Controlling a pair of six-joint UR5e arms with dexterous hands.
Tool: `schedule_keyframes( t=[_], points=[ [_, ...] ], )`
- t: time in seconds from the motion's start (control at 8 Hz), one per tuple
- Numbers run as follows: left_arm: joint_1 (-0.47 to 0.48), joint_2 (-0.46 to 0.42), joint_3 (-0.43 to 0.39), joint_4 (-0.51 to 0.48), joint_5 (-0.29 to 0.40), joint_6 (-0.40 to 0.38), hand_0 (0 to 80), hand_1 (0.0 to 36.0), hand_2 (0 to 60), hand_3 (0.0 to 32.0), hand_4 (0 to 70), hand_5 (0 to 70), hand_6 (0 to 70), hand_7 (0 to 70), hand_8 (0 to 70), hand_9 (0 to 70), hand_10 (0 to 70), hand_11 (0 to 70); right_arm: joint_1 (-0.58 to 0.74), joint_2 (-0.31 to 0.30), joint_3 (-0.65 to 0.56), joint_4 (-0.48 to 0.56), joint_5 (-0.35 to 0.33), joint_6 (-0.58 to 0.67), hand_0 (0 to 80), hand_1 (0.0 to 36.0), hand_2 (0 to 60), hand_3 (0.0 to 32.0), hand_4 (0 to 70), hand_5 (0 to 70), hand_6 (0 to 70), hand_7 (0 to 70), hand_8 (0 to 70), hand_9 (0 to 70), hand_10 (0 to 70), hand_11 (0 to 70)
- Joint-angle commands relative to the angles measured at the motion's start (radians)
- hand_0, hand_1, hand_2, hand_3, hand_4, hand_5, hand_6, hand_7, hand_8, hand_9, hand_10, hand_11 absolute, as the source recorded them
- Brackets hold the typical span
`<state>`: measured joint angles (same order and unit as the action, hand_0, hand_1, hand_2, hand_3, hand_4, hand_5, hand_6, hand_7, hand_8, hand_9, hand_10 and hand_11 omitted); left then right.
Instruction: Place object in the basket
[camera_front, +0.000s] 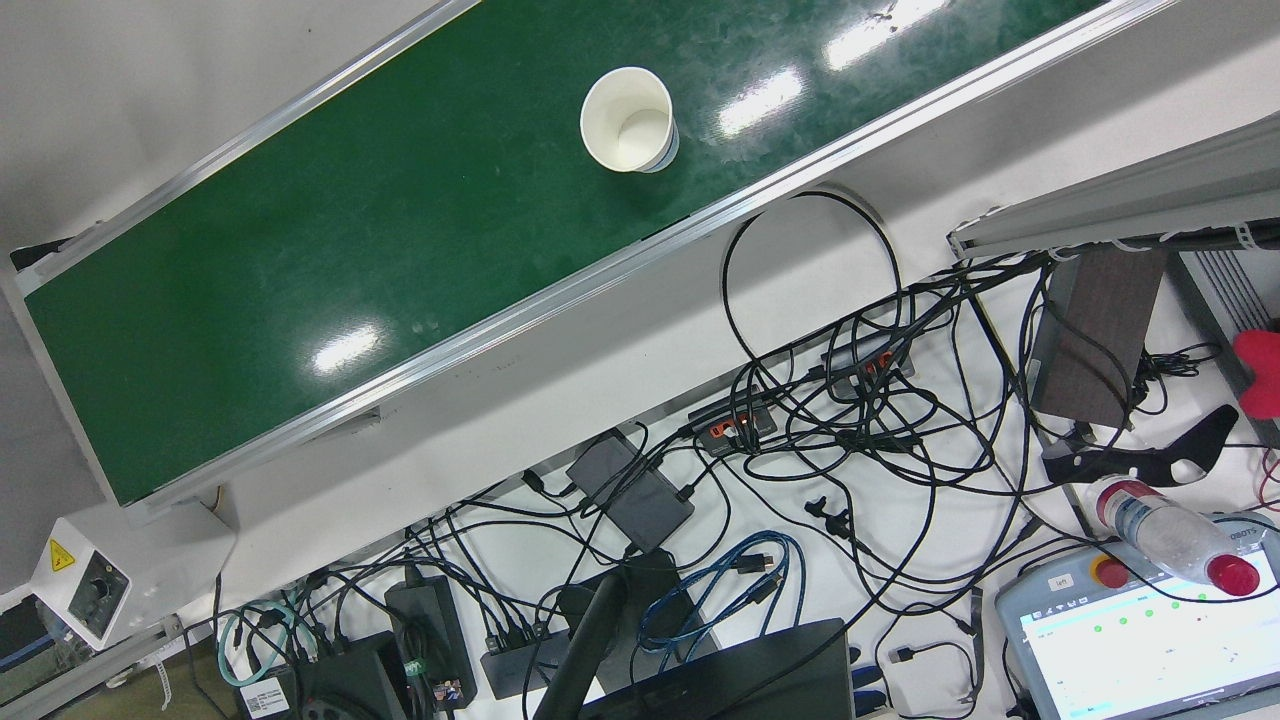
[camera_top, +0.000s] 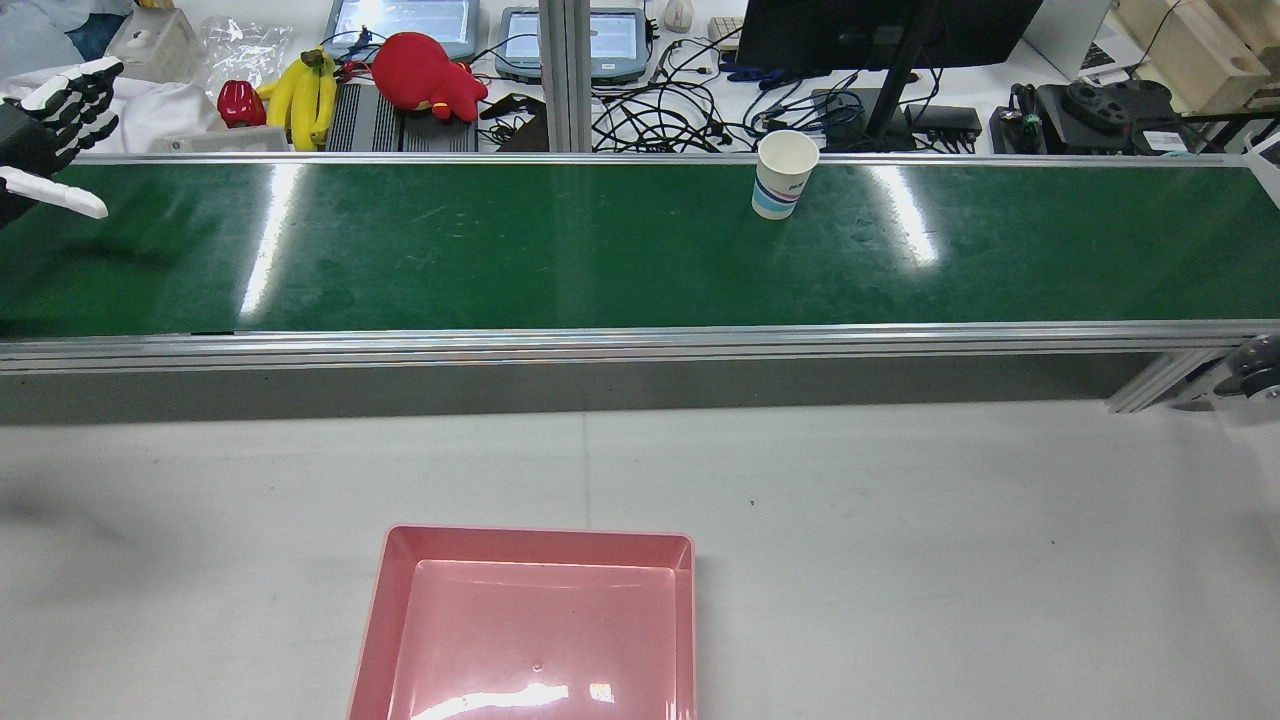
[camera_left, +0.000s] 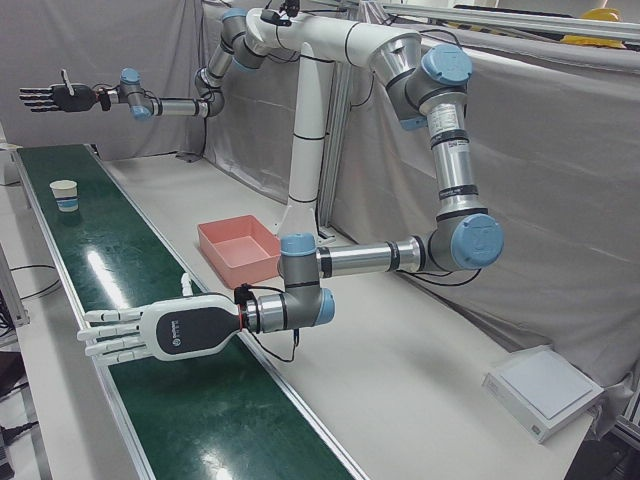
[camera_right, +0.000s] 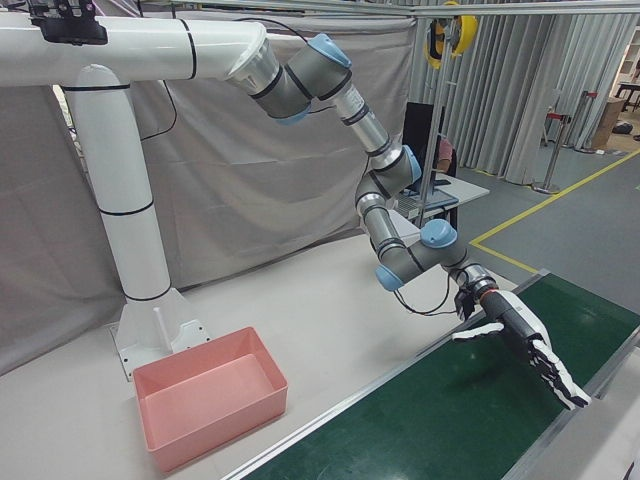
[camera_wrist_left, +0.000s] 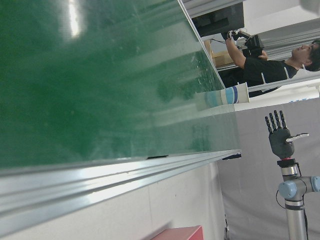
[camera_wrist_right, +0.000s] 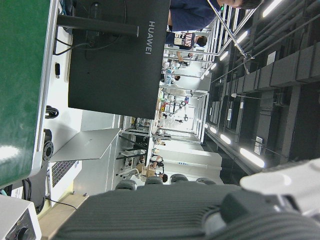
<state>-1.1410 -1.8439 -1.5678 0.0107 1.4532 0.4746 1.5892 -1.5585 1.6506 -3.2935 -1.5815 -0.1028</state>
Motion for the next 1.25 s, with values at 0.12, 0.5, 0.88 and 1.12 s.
schedule_keyframes(
  t=[0.12,0.5,0.88,1.12],
  points=[
    [0.0,0.002,-0.001,0.0,0.003,-0.011,55.1,9.4,0.0,3.2,0.2,13.7,0.0,0.0,0.0,0.0,1.5,4.2,0.0,0.0,0.0,0.0,0.0,-0.001,0.0,0.0,0.0,0.0,0.0,0.0,0.0,0.0,0.0,0.0,0.0,0.0],
    [-0.005,0.002,0.0,0.0,0.003,-0.013,54.5,8.8,0.0,3.6,0.0,13.4,0.0,0.0,0.0,0.0,1.7,4.3,0.0,0.0,0.0,0.0,0.0,0.0,0.0,0.0,0.0,0.0,0.0,0.0,0.0,0.0,0.0,0.0,0.0,0.0],
    [0.0,0.009,0.002,0.0,0.001,-0.011,53.7,8.6,0.0,3.6,0.0,13.4,0.0,0.0,0.0,0.0,2.1,4.8,0.0,0.0,0.0,0.0,0.0,0.0,0.0,0.0,0.0,0.0,0.0,0.0,0.0,0.0,0.0,0.0,0.0,0.0],
    [-0.003,0.008,0.0,0.0,0.003,-0.013,53.7,8.6,0.0,3.8,0.0,13.4,0.0,0.0,0.0,0.0,1.9,4.6,0.0,0.0,0.0,0.0,0.0,0.0,0.0,0.0,0.0,0.0,0.0,0.0,0.0,0.0,0.0,0.0,0.0,0.0]
  ],
)
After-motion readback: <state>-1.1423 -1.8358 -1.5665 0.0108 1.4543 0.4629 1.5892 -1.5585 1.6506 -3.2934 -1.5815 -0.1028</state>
